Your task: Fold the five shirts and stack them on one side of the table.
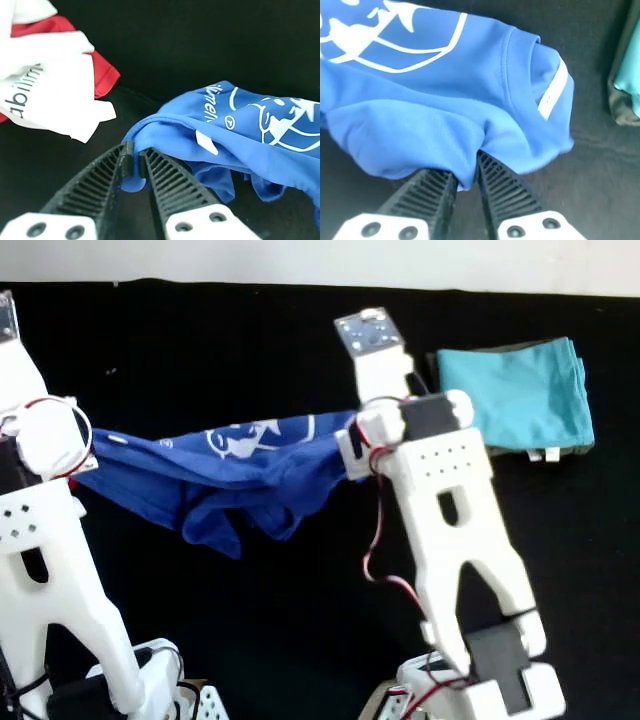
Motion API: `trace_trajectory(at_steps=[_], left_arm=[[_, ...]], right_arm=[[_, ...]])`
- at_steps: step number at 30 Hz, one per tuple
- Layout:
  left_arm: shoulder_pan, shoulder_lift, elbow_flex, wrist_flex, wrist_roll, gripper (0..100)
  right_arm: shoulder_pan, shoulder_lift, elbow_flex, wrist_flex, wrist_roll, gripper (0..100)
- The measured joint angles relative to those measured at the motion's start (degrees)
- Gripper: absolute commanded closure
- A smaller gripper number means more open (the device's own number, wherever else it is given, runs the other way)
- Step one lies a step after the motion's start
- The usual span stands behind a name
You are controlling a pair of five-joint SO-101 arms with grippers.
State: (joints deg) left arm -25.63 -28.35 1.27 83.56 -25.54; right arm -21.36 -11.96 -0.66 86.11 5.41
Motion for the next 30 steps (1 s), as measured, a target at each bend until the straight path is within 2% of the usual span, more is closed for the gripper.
trace_trajectory(at_steps=[4, 9, 12, 14, 16, 24, 26, 30], left_arm=[[0.4, 0.0, -6.6, 6.6, 0.0, 99], [0.4, -0.7, -7.4, 9.0, 0.0, 99], [0.4, -0.7, -4.9, 8.8, 0.0, 99], [0.4, -0.7, -2.9, 7.6, 0.0, 99], [0.4, -0.7, -0.4, 5.5, 0.0, 99], [0.4, -0.7, 7.6, -0.7, 0.0, 99], [0.4, -0.7, 8.4, -1.6, 0.0, 99], [0.4, -0.7, 8.7, -3.7, 0.0, 99]], right_arm=[[0.0, -4.0, -0.4, 7.7, 2.8, 99.3], [-0.1, -5.0, 3.2, 13.4, 17.4, 98.4], [-0.1, -4.7, 11.4, 12.9, 22.5, 89.1], [-0.4, -3.3, 17.5, 10.2, 23.3, 81.1], [-1.6, -1.8, 22.9, 7.7, 23.7, 77.6], [-4.0, -2.0, 23.0, 5.5, 24.1, 77.6], [-5.1, -2.5, 22.6, 5.5, 22.1, 77.6], [-12.2, -2.7, 23.7, 5.4, 18.8, 80.0]])
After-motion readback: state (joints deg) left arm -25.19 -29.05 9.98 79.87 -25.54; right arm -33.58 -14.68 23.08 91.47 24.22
